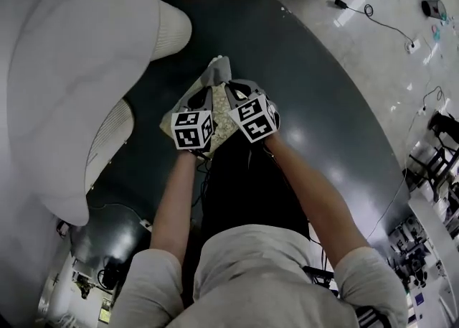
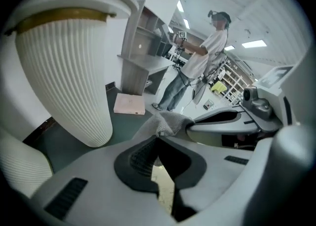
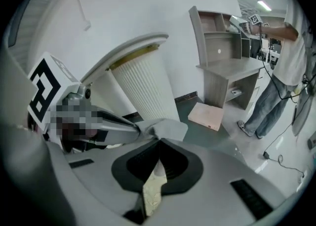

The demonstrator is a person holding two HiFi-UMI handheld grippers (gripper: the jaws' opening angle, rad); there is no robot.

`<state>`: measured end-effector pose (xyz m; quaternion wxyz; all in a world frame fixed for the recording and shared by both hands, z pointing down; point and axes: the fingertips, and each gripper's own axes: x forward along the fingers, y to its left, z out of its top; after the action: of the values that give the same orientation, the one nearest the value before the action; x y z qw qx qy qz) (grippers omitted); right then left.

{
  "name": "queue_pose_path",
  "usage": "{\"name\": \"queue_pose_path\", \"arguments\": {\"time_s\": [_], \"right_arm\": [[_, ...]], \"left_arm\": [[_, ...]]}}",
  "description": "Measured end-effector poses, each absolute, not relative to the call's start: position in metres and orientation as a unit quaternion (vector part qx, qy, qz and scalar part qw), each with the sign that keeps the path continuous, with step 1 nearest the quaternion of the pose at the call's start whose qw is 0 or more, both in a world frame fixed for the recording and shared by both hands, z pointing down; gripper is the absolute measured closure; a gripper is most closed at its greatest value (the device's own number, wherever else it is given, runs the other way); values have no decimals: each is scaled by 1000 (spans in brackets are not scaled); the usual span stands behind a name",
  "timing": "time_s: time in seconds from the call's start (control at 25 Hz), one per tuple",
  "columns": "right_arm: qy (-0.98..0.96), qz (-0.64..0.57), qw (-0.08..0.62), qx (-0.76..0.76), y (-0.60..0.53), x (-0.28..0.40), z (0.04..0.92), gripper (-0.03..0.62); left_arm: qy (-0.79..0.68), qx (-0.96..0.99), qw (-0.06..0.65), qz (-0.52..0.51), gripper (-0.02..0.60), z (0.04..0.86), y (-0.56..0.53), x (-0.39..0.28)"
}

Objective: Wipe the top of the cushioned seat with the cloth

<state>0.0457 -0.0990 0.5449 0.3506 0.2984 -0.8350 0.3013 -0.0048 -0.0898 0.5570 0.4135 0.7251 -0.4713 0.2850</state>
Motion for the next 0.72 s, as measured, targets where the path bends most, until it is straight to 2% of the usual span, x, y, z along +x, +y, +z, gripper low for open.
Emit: {"name": "queue_pose_path", "arguments": {"time_s": [0.44,0.72], "right_arm": [[-875,279,274,286,-75,70,403,580],[-905,221,282,231,-54,62,348,580]], "left_arm": [[-545,722,374,205,563,414,-59,23],[-626,666,375,153,563,354,-35,19]]}}
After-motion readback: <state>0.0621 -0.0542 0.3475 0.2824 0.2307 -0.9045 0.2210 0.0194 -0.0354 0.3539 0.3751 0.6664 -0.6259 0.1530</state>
